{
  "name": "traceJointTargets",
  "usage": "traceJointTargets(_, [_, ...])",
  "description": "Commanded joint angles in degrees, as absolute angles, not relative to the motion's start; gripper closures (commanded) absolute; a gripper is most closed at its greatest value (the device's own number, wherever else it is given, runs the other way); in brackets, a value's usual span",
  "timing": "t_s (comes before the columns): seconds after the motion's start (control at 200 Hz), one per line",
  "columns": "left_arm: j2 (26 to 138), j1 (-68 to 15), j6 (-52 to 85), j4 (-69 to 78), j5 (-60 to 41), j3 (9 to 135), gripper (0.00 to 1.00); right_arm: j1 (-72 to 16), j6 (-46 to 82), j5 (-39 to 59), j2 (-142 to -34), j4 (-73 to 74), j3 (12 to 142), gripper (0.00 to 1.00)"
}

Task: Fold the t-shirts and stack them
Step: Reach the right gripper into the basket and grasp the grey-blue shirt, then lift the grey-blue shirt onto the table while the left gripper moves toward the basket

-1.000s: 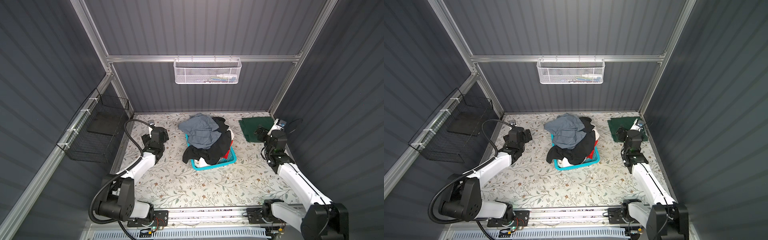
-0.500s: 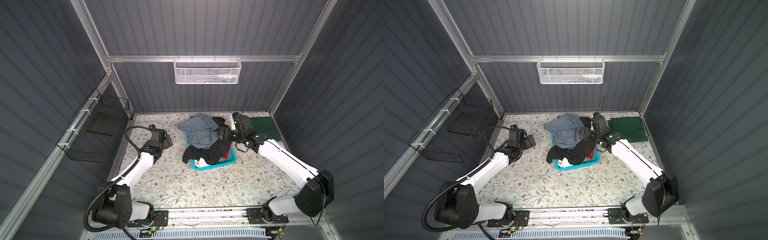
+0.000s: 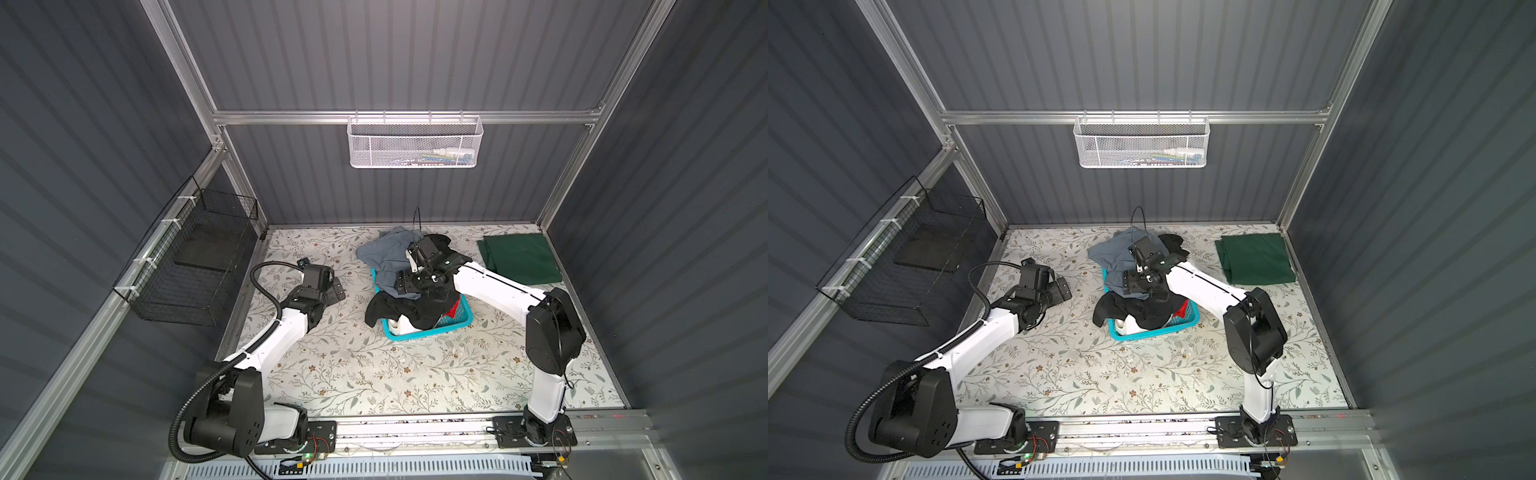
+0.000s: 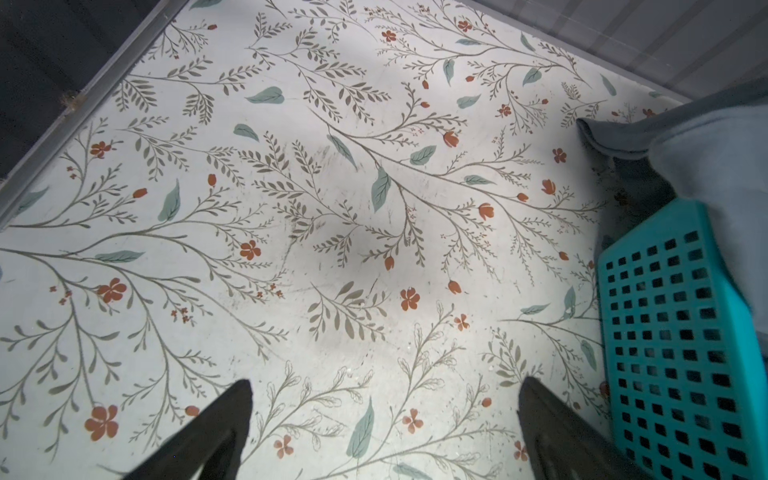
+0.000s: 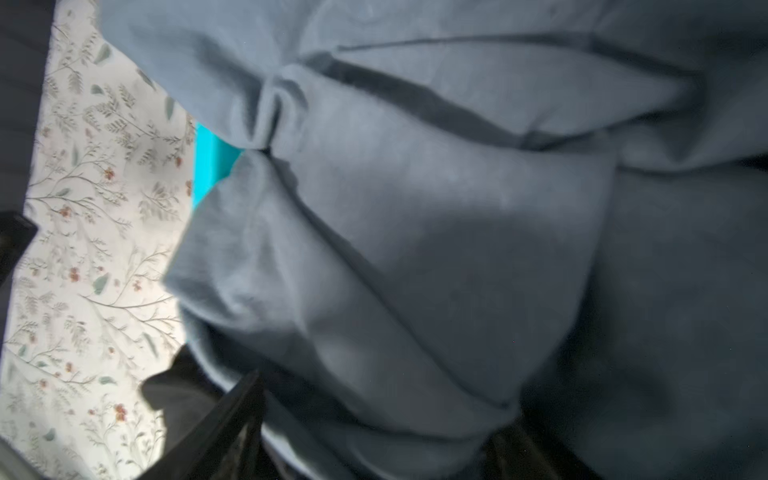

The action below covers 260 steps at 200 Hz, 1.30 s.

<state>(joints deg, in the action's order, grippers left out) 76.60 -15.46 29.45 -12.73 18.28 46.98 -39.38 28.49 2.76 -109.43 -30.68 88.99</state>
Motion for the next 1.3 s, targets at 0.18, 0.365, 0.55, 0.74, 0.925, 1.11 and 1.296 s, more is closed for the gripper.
traceJointTargets(0.18, [74.6, -15.7, 30.4, -12.4, 16.2, 45.8, 0.0, -39.2, 23.9, -2.8, -116.9, -35.5, 97.3, 0.41])
traceJointTargets(0.365, [74.7, -15.8, 29.3, -11.9, 15.8, 45.3, 0.0, -39.1, 20.8, 0.3, -117.4, -38.1, 104.5, 0.97])
traceJointTargets(0.55, [74.0, -15.7, 28.9, -11.9, 14.2, 45.6, 0.0, -39.2, 17.6, -3.8, -111.0, -39.7, 111.2, 1.0])
traceJointTargets(0.74, [73.4, -15.8, 28.5, -10.9, 9.6, 46.4, 0.0, -39.1, 14.0, -15.8, -99.4, -38.7, 111.2, 1.0])
traceJointTargets(0.925, [75.4, -15.9, 28.5, -9.4, 3.0, 49.0, 0.0, -38.5, 11.2, -30.8, -84.5, -34.0, 102.3, 1.0])
traceJointTargets(1.11, [80.0, -19.1, 27.3, -11.0, 0.9, 54.7, 0.0, -34.3, 11.8, -44.1, -68.2, -33.9, 91.2, 1.0])
traceJointTargets(1.296, [84.2, -22.0, 25.3, -11.8, 3.3, 58.6, 0.0, -25.8, 17.3, -48.6, -53.0, -37.7, 83.5, 1.0])
